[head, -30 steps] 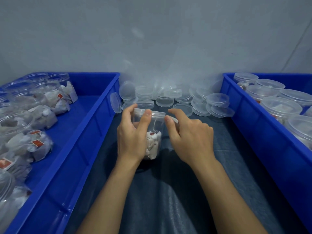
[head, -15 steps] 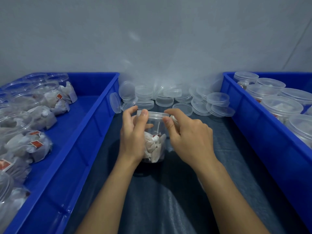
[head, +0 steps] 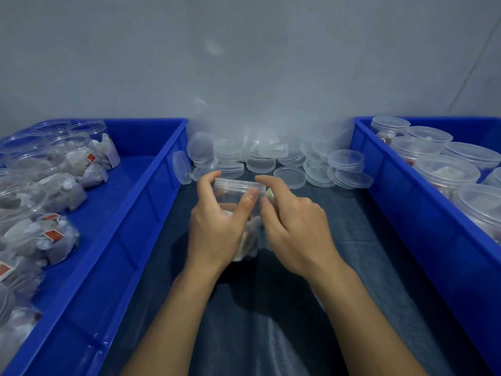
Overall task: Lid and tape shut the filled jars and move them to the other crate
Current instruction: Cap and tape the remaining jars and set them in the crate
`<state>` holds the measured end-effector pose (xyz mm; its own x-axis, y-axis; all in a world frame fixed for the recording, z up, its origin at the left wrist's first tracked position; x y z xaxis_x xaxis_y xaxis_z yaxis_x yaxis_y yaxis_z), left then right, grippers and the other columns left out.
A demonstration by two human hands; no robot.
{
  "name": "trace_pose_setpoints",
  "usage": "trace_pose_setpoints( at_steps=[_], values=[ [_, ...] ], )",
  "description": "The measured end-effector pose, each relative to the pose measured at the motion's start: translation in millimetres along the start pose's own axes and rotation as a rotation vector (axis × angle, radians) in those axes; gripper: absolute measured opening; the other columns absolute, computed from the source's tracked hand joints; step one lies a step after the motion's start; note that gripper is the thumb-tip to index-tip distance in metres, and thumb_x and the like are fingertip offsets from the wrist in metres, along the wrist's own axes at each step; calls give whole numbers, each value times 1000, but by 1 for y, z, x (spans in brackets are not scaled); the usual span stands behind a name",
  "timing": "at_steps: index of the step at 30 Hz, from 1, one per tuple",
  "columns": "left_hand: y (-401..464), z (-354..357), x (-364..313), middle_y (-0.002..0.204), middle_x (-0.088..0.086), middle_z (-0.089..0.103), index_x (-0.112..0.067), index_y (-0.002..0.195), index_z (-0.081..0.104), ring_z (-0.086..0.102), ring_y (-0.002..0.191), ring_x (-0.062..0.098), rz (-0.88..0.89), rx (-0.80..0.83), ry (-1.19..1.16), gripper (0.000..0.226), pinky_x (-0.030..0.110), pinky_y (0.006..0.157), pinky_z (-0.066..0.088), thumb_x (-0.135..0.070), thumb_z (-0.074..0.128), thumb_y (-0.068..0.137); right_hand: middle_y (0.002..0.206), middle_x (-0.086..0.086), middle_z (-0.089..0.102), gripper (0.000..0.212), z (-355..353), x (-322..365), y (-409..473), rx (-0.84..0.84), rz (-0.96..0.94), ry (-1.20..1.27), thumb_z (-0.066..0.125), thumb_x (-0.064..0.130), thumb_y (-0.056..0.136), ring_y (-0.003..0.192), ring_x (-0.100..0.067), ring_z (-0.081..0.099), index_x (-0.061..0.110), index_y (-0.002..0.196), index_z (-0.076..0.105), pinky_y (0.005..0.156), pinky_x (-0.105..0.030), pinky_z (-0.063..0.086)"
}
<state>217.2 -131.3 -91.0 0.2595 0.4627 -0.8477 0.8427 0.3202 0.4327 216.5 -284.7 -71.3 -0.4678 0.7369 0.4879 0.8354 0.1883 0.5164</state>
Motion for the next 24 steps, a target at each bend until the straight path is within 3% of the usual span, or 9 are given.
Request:
trace_pose_setpoints(
  at_steps=[2,4,6,10,16,21,24],
  values=[
    [1,-1,2,107,-15,72,-34,138,47,70,96,6,-24,8,-40,76,36,84,56,-77,61,76,70,9,63,45,-2,-5,1,1,30,11,27,52,97,78,-30,64,44,137,46,74,-45,49],
    [2,0,3,96,-25,73,-37,133,47,71,85,0,-37,28,-89,70,27,76,54,-75,62,76,61,10,57,42,-5,-12,3,-28,72,1,32,55,97,74,-30,62,44,133,51,76,-47,51],
    [2,0,4,101,-35,70,-40,132,47,72,81,1,-35,45,-115,66,20,70,52,-73,64,77,57,10,51,37,-8,-18,5,-70,84,-22,37,54,99,71,-31,61,43,130,54,74,-47,52],
    [4,1,8,97,-11,74,-42,131,49,69,73,10,-61,53,-166,65,39,71,57,-73,67,77,69,4,69,30,-8,-19,5,-117,7,-180,38,55,104,76,-39,66,43,125,56,64,-41,47],
    [4,-2,8,103,-32,68,-39,129,49,73,79,1,-48,73,-223,59,19,64,54,-70,66,82,74,5,73,40,-7,-21,7,-152,-19,-170,31,63,101,77,-37,68,44,122,58,62,-38,42],
    [4,-1,11,102,-20,71,-37,125,55,76,76,10,-108,129,-354,55,28,56,58,-65,70,80,76,4,73,37,-7,-21,7,-130,2,-151,36,61,102,80,-38,68,44,123,61,63,-38,40],
    [5,-1,13,108,-6,76,-27,126,56,77,89,26,-159,170,-427,60,48,79,64,-62,70,80,76,4,73,33,-4,-18,6,-98,27,-124,36,60,103,80,-37,68,43,121,57,66,-43,50]
  ],
)
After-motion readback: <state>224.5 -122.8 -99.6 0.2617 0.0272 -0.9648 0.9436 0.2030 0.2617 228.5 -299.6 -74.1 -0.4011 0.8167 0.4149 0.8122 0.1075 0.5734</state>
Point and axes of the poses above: each hand's wrist, its own y-axis towards the middle knuckle, its own z-axis out of the palm, x = y × z, the point moved 4 cm from there along y, towards the middle knuckle
